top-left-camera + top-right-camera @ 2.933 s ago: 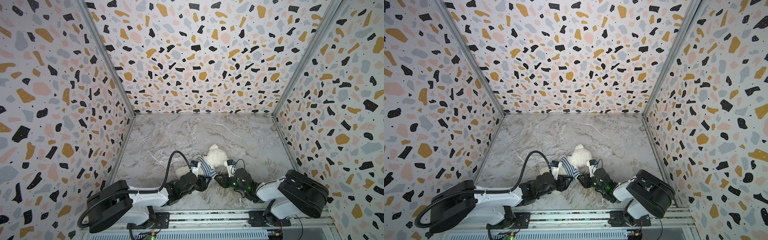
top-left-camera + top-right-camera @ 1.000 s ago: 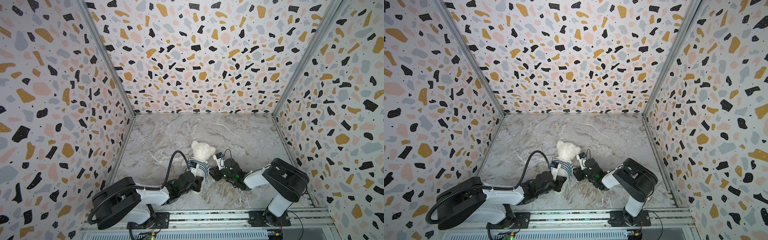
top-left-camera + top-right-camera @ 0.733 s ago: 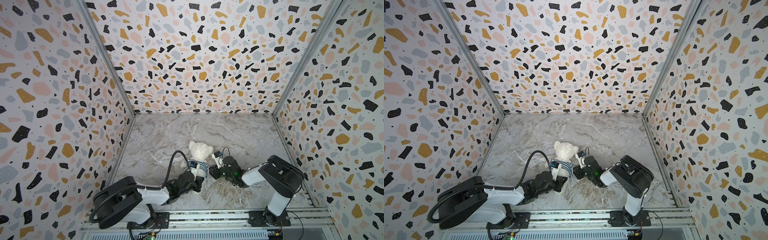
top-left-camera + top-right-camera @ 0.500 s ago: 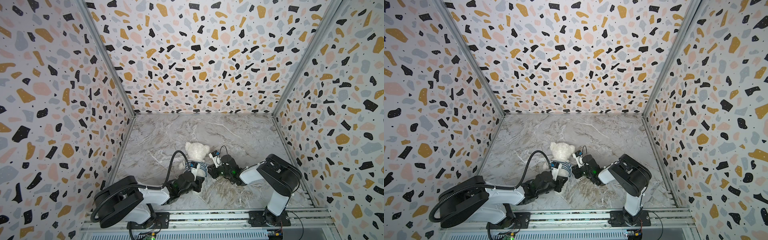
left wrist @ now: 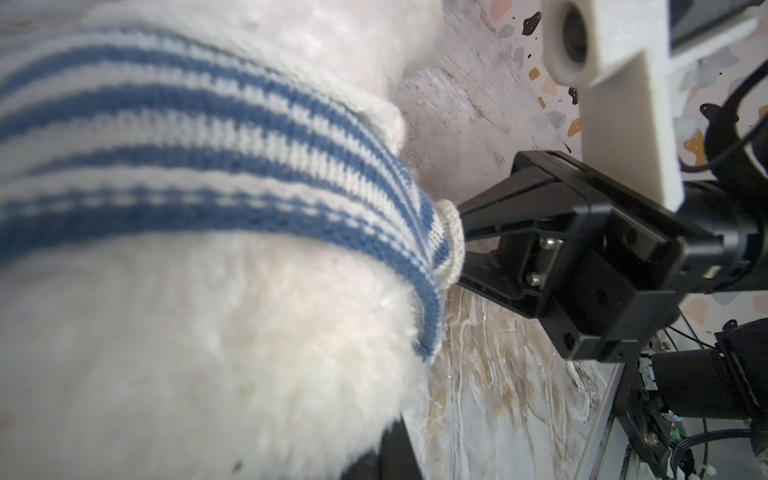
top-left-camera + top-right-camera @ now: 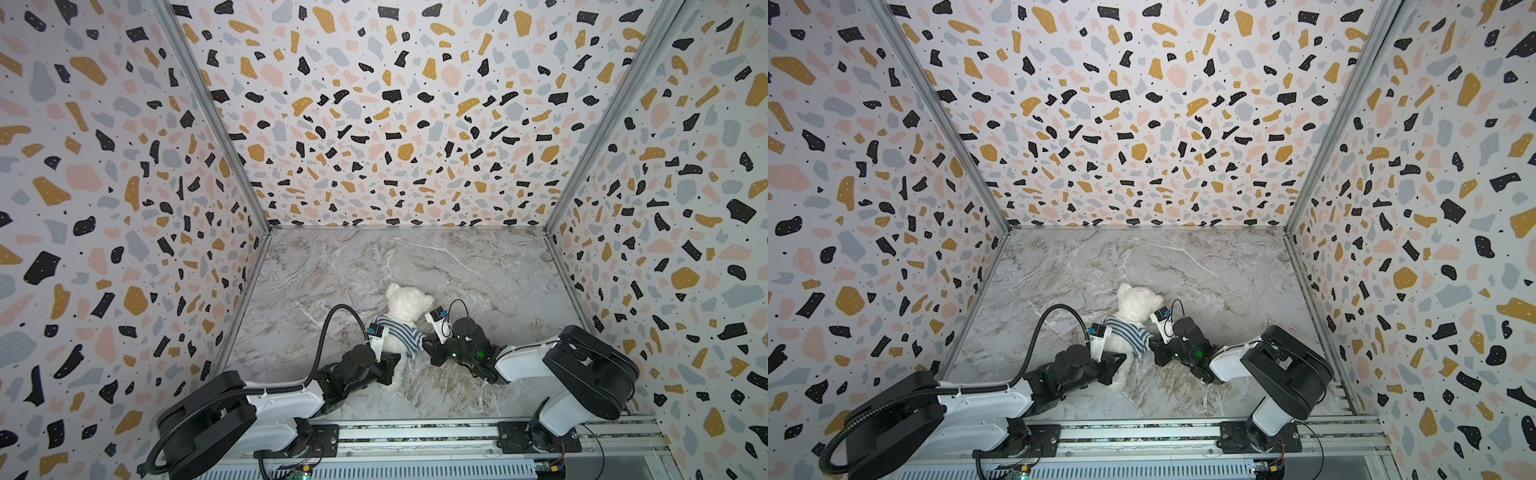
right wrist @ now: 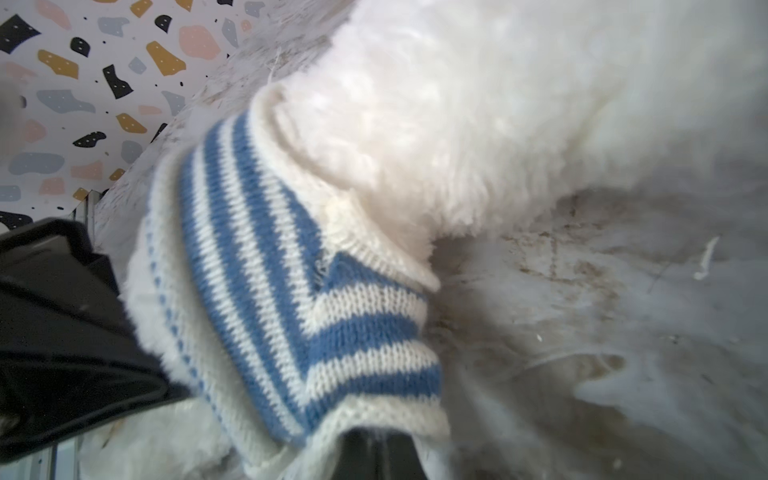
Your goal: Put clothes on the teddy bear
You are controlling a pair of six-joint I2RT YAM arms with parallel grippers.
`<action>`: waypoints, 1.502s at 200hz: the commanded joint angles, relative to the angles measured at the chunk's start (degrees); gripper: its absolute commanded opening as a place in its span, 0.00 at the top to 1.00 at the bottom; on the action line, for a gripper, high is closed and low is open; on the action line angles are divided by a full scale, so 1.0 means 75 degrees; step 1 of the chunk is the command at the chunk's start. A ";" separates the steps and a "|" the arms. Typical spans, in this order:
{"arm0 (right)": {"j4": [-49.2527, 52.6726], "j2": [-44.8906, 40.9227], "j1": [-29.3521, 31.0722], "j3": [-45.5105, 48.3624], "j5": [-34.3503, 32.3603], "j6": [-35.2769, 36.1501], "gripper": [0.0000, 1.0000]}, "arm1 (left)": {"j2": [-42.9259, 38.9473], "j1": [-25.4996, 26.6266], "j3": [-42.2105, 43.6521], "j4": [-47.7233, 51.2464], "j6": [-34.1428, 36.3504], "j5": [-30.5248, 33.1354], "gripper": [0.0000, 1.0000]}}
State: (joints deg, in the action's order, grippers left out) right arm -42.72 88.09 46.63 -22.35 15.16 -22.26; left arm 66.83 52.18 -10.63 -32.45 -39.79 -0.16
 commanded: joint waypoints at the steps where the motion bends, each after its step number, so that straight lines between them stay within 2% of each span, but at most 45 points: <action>1: 0.0581 -0.0730 0.0286 0.0224 -0.0327 0.0374 1.00 | -0.0435 -0.0171 0.0093 0.0149 0.0020 0.0023 1.00; 41: 0.1264 -0.2035 0.0945 0.0624 -0.0818 0.0499 1.00 | -0.0986 -0.0379 0.0230 0.0450 0.0089 -0.0002 1.00; 81: 0.1708 -0.3121 0.1284 0.1178 -0.1159 -0.0039 1.00 | -0.1121 -0.0585 0.0463 0.0431 0.0156 -0.0138 1.00; 108: 0.1553 -0.2574 0.1283 0.1240 -0.1272 -0.0529 1.00 | -0.0766 -0.0583 0.0414 -0.0002 0.0259 -0.0879 1.00; 126: 0.1159 -0.2082 0.1286 0.1310 -0.1485 -0.0904 0.92 | -0.0490 -0.0548 0.0428 -0.0360 0.0198 -0.1293 1.00; 144: 0.0947 -0.1838 0.1282 0.1297 -0.1622 -0.1084 0.85 | -0.0423 -0.0414 0.0444 -0.0413 0.0173 -0.1372 1.00; 190: 0.1047 -0.1985 0.1282 0.1153 -0.1955 -0.1024 0.77 | -0.0418 -0.0282 0.0438 -0.0383 0.0242 -0.1628 1.00; 247: 0.0855 -0.2749 0.1516 0.1433 -0.2105 -0.0987 0.78 | -0.0274 -0.0259 0.0304 -0.0316 0.0323 -0.1799 1.00; 300: 0.0727 -0.2422 0.1537 0.1304 -0.2013 -0.0939 0.87 | -0.0296 -0.0208 0.0264 -0.0347 0.0302 -0.1877 1.00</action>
State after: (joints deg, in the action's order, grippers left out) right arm -35.86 68.93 57.89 -11.99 0.38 -29.50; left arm 64.77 50.09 -7.75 -32.86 -38.26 -12.99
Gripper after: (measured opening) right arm 0.144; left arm 0.048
